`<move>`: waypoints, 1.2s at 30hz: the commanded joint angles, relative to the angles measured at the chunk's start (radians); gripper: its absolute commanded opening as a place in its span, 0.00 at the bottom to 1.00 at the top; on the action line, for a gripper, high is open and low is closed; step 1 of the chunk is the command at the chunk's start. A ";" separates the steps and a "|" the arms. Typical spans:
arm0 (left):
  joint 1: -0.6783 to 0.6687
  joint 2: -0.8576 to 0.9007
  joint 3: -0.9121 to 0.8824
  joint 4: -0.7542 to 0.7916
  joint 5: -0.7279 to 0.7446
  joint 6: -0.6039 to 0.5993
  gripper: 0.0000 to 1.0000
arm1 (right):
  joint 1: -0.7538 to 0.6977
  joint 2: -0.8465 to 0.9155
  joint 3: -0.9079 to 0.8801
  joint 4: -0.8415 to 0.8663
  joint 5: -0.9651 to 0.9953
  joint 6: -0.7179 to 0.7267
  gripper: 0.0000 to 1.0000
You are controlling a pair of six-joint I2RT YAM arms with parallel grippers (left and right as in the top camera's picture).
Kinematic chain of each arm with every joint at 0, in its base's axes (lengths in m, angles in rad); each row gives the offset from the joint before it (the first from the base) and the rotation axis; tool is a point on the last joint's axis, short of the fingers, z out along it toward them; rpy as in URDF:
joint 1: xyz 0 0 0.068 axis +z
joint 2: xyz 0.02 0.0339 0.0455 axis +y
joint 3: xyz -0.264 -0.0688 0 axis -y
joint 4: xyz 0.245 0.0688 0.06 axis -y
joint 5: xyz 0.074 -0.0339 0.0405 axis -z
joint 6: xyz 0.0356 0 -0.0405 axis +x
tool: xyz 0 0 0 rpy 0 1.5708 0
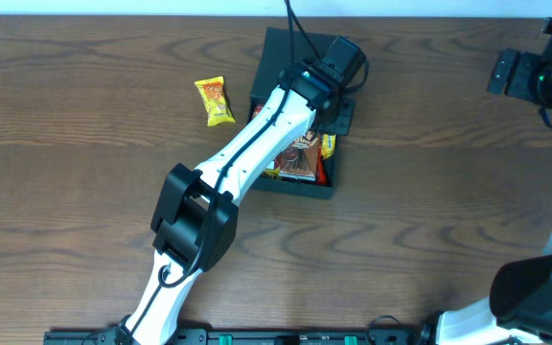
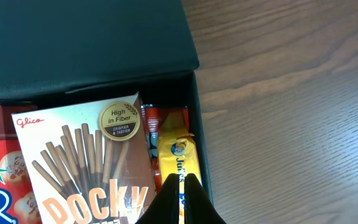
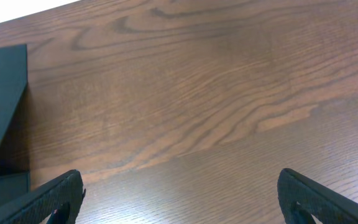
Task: Pack container
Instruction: 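Release the packet and push it down beside the Pocky box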
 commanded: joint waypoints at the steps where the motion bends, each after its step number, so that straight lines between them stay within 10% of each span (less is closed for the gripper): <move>1: 0.001 0.018 -0.007 0.005 0.004 0.022 0.06 | -0.008 -0.027 0.025 -0.002 -0.007 -0.011 0.99; 36: 0.008 -0.072 0.008 -0.100 0.020 0.059 0.06 | -0.008 -0.027 0.025 0.000 -0.007 -0.011 0.99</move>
